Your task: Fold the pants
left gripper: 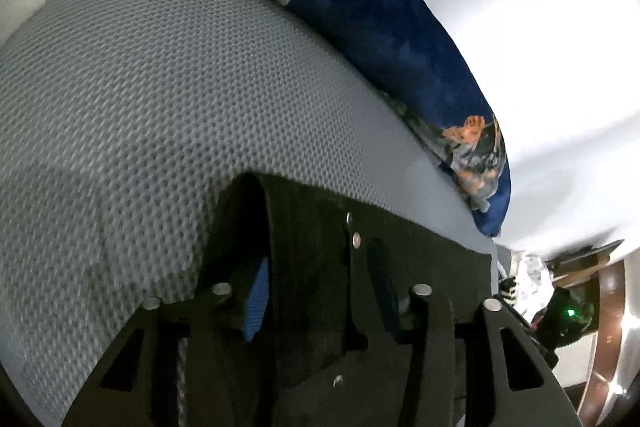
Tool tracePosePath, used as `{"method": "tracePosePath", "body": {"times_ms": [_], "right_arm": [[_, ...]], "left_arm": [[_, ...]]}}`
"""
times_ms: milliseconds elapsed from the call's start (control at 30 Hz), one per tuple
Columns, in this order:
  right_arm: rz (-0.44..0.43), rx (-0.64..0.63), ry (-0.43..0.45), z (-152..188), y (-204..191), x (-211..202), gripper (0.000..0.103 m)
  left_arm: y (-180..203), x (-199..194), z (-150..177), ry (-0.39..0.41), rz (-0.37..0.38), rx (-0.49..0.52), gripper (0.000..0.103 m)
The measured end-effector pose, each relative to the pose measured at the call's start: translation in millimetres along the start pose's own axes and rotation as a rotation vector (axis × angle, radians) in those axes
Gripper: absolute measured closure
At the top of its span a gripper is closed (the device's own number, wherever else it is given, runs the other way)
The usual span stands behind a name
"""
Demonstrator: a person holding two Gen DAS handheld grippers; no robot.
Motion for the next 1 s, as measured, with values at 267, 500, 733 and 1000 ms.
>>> {"method": "tracePosePath", "body": {"times_ms": [267, 500, 733, 1000], "right_arm": [[-0.031, -0.069, -0.025, -16.2, -9.9, 27.6, 0.000], [-0.096, -0.240, -0.067, -31.3, -6.7, 43.2, 0.000], [-0.274, -0.501, -0.163, -47.8, -20.4, 45.7, 0.000], [-0.419, -0.742, -0.316, -57.9, -47.7, 67.5, 0.018]], "left_arm": [[-2.7, 22.3, -20.1, -0.013, 0.022, -0.045, 0.075], [8.3, 7.5, -14.5, 0.070, -0.026, -0.015, 0.094], [74.7, -48.3, 6.6, 0.178, 0.029, 0.143, 0.095], [106.9, -86.5, 29.3, 0.221, 0.006, 0.246, 0.095]]}}
Point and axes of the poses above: each gripper's, at about its wrist camera, not at the fingertips, and x roughly the way its jaws point, y to its right, z to its underside, the point moved 7 cm from there along x, roughly the way its jaws point, and after that the axes turned 2 degrees about z, right-handed, at the moved point
